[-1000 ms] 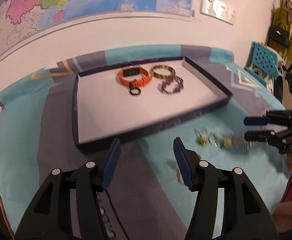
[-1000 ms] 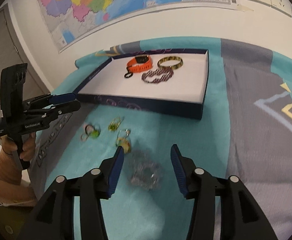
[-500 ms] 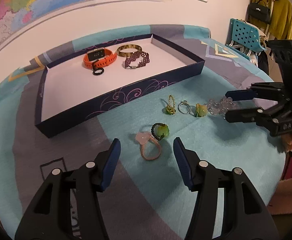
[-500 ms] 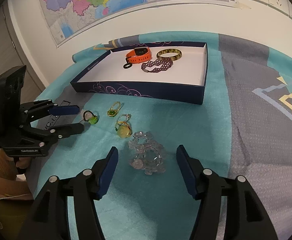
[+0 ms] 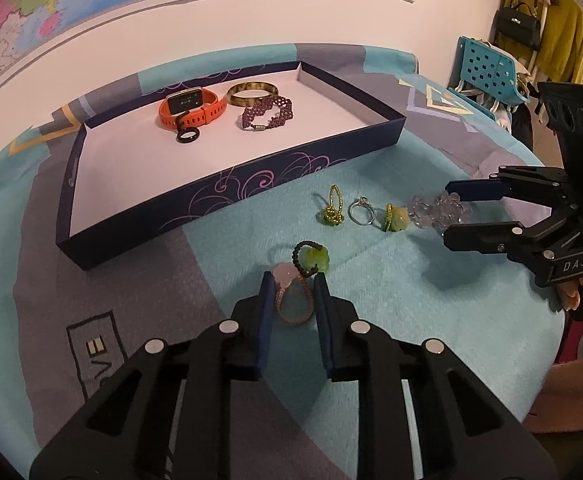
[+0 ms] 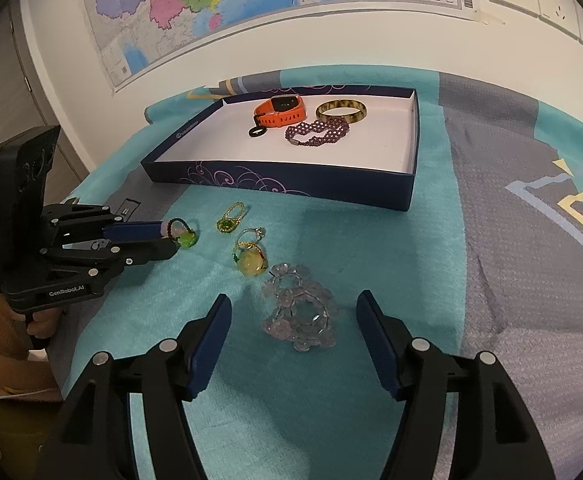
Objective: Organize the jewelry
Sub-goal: 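Lower the left gripper onto the pink ring and close it, then lower the right gripper onto the clear crystal bracelet and close it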
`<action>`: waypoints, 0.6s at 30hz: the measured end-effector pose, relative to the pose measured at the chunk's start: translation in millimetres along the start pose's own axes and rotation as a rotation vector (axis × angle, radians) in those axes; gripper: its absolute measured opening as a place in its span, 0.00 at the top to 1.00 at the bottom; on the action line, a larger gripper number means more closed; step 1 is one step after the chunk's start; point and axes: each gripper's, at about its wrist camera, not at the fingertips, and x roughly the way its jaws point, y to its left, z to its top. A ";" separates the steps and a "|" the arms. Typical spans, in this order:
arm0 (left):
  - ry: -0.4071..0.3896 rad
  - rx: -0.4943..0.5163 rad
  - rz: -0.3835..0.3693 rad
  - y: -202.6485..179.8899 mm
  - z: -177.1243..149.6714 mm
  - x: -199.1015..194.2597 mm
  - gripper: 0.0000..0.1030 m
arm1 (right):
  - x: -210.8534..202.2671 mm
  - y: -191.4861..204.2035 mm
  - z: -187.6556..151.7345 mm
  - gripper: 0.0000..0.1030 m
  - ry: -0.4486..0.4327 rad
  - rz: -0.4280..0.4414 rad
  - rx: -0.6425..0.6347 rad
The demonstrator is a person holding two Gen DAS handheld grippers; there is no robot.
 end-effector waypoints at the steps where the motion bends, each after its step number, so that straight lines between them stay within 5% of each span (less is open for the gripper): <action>1: -0.001 -0.005 0.000 0.4 -0.5 -0.9 0.81 | -0.1 0.5 -0.3 0.39 -0.001 0.000 0.000; 14: -0.024 -0.097 0.020 15.0 -11.9 -20.8 0.81 | 3.5 11.1 -0.2 0.40 0.011 -0.046 -0.046; 18: -0.026 -0.108 0.029 15.6 -12.6 -22.4 0.81 | 5.0 12.8 0.6 0.50 0.010 -0.088 -0.059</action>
